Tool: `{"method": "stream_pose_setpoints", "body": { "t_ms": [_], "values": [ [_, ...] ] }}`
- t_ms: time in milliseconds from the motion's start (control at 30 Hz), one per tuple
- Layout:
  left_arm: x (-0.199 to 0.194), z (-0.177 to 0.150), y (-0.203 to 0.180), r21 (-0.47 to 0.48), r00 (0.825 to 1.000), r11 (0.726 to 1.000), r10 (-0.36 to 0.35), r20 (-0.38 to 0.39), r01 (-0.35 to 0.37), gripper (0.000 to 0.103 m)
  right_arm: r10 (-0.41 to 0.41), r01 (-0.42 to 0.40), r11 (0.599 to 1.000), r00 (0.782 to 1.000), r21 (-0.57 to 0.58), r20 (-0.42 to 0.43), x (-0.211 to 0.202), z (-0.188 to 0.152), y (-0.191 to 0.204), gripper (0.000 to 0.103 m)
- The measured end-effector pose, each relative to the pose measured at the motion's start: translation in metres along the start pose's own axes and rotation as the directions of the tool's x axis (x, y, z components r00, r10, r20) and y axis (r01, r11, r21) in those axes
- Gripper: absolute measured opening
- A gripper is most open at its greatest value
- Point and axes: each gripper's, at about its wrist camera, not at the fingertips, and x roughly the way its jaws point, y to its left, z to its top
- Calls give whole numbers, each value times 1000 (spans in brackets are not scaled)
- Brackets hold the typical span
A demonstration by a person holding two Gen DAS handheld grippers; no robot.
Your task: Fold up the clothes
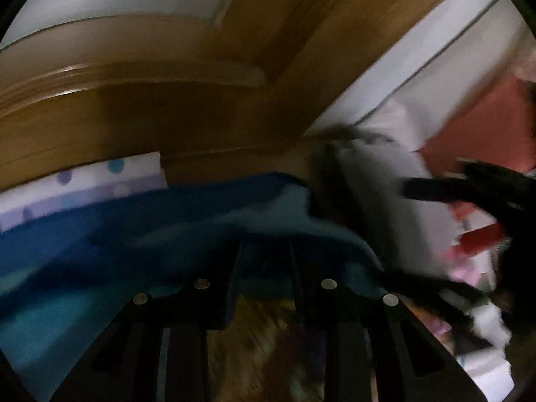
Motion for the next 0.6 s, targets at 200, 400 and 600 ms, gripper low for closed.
{"method": "stream_pose_setpoints", "body": {
  "t_ms": [200,400,600],
  "values": [
    [-8,-19,15,-78,999,996,-31,-15,30,26,26,-24,999,996,-32,83,-29,-11,10,71],
    [-114,-86,33,-132,993,990,-32,118,47,26,73,-58,994,985,-97,154,-32,4,39,71],
    [-213,-176,99,-310,947,929,267,177,-204,26,234,-194,954,958,-227,166,-17,55,110,41]
  ]
}}
